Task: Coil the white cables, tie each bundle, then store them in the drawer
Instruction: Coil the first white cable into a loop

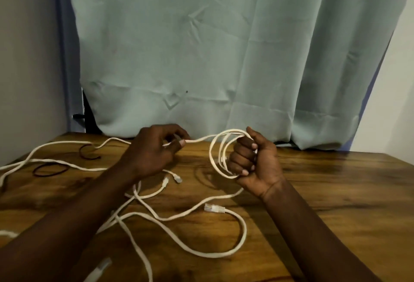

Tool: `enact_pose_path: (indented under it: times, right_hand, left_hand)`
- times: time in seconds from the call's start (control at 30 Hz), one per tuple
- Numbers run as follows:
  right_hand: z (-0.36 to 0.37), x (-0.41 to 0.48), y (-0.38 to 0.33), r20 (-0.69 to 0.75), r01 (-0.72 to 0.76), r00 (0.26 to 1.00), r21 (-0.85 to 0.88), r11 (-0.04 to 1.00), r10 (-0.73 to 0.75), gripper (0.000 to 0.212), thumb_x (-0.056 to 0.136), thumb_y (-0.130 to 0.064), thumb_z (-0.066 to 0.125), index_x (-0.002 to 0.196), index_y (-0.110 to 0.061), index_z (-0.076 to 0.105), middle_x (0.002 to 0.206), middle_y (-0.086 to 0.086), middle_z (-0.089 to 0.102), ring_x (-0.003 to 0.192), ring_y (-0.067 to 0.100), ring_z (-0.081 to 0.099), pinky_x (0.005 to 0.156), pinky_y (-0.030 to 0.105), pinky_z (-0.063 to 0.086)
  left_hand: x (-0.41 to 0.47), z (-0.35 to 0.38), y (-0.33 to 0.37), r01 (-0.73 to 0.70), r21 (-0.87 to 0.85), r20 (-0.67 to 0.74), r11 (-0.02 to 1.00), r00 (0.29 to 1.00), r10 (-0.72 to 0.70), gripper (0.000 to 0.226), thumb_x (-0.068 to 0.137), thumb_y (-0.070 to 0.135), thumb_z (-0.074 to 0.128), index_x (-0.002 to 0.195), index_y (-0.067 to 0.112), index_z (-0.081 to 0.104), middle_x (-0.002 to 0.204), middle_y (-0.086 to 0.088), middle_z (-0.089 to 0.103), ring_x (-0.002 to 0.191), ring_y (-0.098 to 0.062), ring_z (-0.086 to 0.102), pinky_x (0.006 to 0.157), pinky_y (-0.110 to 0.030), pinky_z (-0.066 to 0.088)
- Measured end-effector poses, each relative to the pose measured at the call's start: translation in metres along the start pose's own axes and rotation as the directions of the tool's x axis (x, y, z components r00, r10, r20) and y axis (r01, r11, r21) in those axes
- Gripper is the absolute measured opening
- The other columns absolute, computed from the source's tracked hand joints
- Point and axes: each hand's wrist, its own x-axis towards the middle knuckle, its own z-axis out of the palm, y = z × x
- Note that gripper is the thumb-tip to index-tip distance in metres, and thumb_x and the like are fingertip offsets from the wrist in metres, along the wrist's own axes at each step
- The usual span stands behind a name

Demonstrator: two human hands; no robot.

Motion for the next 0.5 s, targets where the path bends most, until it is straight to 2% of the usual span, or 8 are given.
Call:
enact_pose_path:
  times: [0.07,0.13,0.2,0.27,0.37,0.43,0.5]
  right_hand:
    - [-0.005,0.001,-0.005,-0.045,0.097,0.995,0.072,0.993,-0.094,0.049,0.096,-0.034,0.039,0.049,-0.021,0.041,0.039,-0.008,0.021,0.031,0.009,0.014,0.032,0.019,0.020]
    - [-0.012,0.000,-0.013,-0.117,0.199,0.976,0.115,0.973,-0.185,0.048,0.095,-0.033,0.038,0.049,-0.021,0.042,0.038,-0.008,0.027,0.028,0.008,0.024,0.032,0.021,0.023]
    - [-0.019,-0.004,-0.025,-0.218,0.307,0.938,0.153,0.939,-0.271,0.053,0.101,-0.034,0.031,0.050,-0.021,0.041,0.039,-0.008,0.028,0.029,0.008,0.026,0.033,0.022,0.023]
    - [-0.026,-0.007,-0.035,-0.298,0.404,0.889,0.156,0.901,-0.347,0.055,0.103,-0.033,0.029,0.052,-0.022,0.041,0.040,-0.008,0.028,0.029,0.007,0.026,0.035,0.019,0.024]
    - [-0.032,-0.006,-0.038,-0.389,0.485,0.823,0.103,0.869,-0.413,0.050,0.106,-0.035,0.031,0.058,-0.022,0.041,0.041,-0.008,0.030,0.032,0.008,0.029,0.039,0.017,0.028]
    - [-0.030,-0.004,-0.036,-0.446,0.508,0.770,-0.003,0.861,-0.456,0.044,0.107,-0.037,0.033,0.065,-0.023,0.039,0.044,-0.007,0.031,0.035,0.009,0.031,0.044,0.019,0.029]
    - [-0.025,0.000,-0.034,-0.477,0.500,0.726,-0.130,0.857,-0.495,0.042,0.107,-0.038,0.036,0.068,-0.023,0.038,0.046,-0.006,0.034,0.040,0.010,0.032,0.050,0.025,0.027]
  left_hand:
    - [-0.005,0.013,0.001,-0.076,0.100,0.061,0.992,0.996,0.070,0.022,0.091,0.037,0.066,0.111,0.039,0.075,0.103,0.012,0.076,0.093,-0.005,0.068,0.080,-0.028,0.051]
    - [-0.007,0.021,0.005,-0.107,0.135,0.098,0.985,0.991,0.094,0.026,0.096,0.025,0.066,0.118,0.036,0.074,0.107,0.013,0.073,0.091,0.002,0.064,0.079,-0.025,0.046]
    - [-0.011,0.025,0.005,-0.063,0.078,0.159,0.995,0.986,0.050,0.024,0.097,0.022,0.066,0.115,0.036,0.075,0.104,0.018,0.074,0.076,0.011,0.064,0.077,-0.028,0.053]
    - [-0.014,0.029,0.006,0.032,0.002,0.212,0.999,0.977,-0.032,0.019,0.097,0.024,0.067,0.106,0.038,0.076,0.090,0.017,0.076,0.069,0.004,0.068,0.072,-0.035,0.058]
    - [-0.019,0.036,0.016,0.116,-0.052,0.309,0.992,0.946,-0.095,0.018,0.098,0.027,0.064,0.098,0.041,0.075,0.070,0.011,0.072,0.056,-0.006,0.064,0.056,-0.028,0.051]
    - [-0.021,0.041,0.027,0.058,-0.025,0.370,0.998,0.928,-0.045,0.018,0.099,0.026,0.063,0.098,0.042,0.071,0.073,0.017,0.071,0.060,-0.002,0.065,0.058,-0.024,0.047]
    - [-0.024,0.042,0.039,-0.023,-0.002,0.456,1.000,0.890,0.021,0.015,0.097,0.022,0.065,0.098,0.036,0.070,0.076,0.020,0.069,0.066,0.002,0.063,0.060,-0.020,0.046]
